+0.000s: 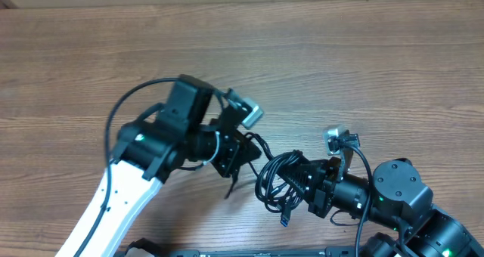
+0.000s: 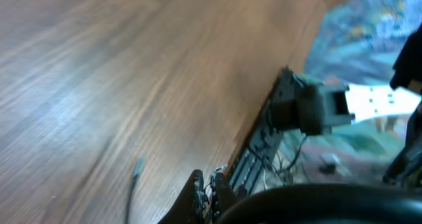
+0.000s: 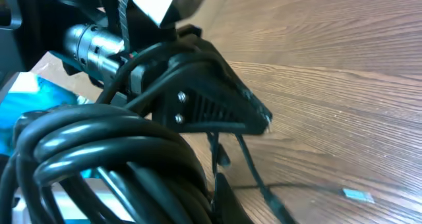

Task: Untangle cables
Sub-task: 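Bring the right gripper to the coil and grasp more loops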

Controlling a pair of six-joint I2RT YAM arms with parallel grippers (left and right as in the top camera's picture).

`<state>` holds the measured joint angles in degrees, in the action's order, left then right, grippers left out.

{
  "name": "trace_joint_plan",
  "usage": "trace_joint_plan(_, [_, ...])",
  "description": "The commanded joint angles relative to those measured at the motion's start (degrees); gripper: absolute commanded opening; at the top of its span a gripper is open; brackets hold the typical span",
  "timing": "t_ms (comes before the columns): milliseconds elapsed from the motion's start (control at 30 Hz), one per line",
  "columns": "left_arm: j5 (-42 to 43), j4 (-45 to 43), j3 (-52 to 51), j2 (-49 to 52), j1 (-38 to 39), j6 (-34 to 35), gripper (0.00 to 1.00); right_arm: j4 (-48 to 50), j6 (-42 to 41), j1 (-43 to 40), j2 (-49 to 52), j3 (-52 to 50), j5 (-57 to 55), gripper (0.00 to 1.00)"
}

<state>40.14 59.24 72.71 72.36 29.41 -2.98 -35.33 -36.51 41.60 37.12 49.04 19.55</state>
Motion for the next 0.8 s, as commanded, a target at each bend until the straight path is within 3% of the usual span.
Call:
trace_joint_plan(0, [3.23, 0.28, 1.27, 0.72, 2.62, -4.59, 0.04, -0.83, 1.01, 0.11, 1.29, 0.90, -3.13, 0.04])
trace_joint_plan(267, [1.07, 2.60, 1.27, 0.74, 4.61, -6.03, 0.04, 0.04, 0.55, 0.11, 5.20, 0.90, -2.80, 0.04])
trace_joint_plan(500, [-13.79, 5.95, 1.27, 0.74, 4.57, -0.57, 0.04, -0.02, 0.57, 0.11, 5.27, 0.90, -2.86, 0.04])
trace_joint_plan(533, [-15.98, 5.95, 1.27, 0.74, 4.44, 1.03, 0.08, -0.13, 0.57, 0.11, 5.27, 0.90, -2.86, 0.04])
trace_joint_plan(600, [-21.16, 5.90, 1.27, 0.74, 3.85, 5.99, 0.36, -0.37, 0.57, 0.11, 5.27, 0.90, -3.04, 0.04])
trace_joint_plan(667, [-27.76, 5.92, 1.29, 0.74, 2.49, 13.49, 0.82, -0.52, 0.55, 0.11, 5.29, 0.90, -3.04, 0.04])
trace_joint_plan(767, [-30.12, 5.68, 1.29, 0.74, -0.17, 19.71, 0.98, -0.92, 0.55, 0.11, 5.29, 0.90, -3.10, 0.04])
